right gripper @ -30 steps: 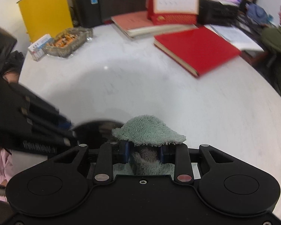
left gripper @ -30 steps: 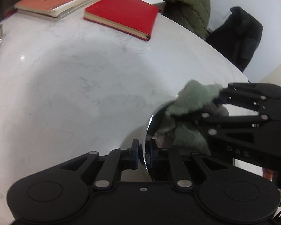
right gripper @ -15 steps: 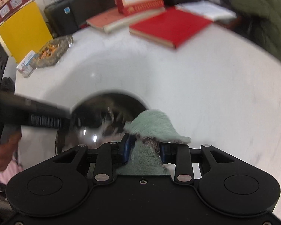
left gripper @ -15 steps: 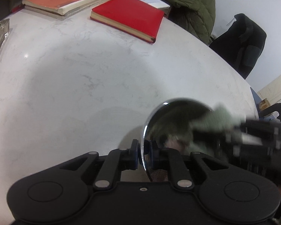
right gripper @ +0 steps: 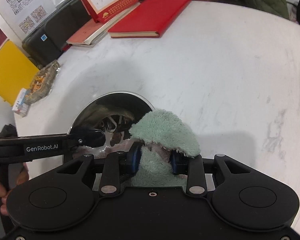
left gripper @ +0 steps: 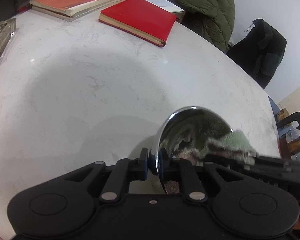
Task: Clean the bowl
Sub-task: 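Rub the cloth along the bowl wall with the right gripper while the left holds the rim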
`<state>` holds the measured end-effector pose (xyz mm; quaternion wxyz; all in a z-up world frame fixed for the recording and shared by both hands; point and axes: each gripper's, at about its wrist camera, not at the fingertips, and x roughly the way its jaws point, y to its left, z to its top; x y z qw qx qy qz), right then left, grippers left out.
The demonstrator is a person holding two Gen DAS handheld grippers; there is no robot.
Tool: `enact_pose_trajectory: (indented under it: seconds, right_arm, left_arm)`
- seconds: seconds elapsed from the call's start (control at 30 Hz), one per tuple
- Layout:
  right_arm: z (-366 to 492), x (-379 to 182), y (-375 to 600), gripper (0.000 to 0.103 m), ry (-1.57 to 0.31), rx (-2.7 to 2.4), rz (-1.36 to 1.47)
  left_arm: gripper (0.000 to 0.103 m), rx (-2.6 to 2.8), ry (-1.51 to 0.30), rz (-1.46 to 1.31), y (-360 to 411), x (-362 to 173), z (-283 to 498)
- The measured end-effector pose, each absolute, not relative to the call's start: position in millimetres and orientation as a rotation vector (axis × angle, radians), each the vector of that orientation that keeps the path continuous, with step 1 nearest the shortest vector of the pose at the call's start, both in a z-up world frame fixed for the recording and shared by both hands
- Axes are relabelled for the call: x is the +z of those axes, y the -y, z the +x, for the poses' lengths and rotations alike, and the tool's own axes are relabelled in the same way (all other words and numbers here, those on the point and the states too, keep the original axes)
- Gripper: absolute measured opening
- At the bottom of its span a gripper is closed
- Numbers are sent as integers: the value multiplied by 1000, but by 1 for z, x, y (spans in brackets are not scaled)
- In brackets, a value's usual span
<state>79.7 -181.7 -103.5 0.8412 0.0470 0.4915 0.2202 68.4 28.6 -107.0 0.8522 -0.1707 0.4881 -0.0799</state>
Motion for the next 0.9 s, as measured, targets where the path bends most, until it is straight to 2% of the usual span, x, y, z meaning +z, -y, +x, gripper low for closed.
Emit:
enact_pose_trajectory:
  seconds: [0.23,0.4,0.67,0.73,0.9]
  right_arm:
    - [99,-91,174,30,-950,503,62]
    - [75,-82,169,35,-911,517,-50]
    - [72,-77,161,35,-889,508,-211]
    - [70,-78,161,24,-896,507,-245]
    - [53,-78,155,20,-924,522,-349]
  left_arm:
    - [17,-164,-1055,-338,-27,-104,59]
    - [16,-172,-1033,-329,-31,-96,71]
    - [14,-140,-1089,-298,-24,-100,86]
    - [14,-132,-1089,-292,-23,-99,85]
    - [14,-125,-1094,-260,-19,-97,85]
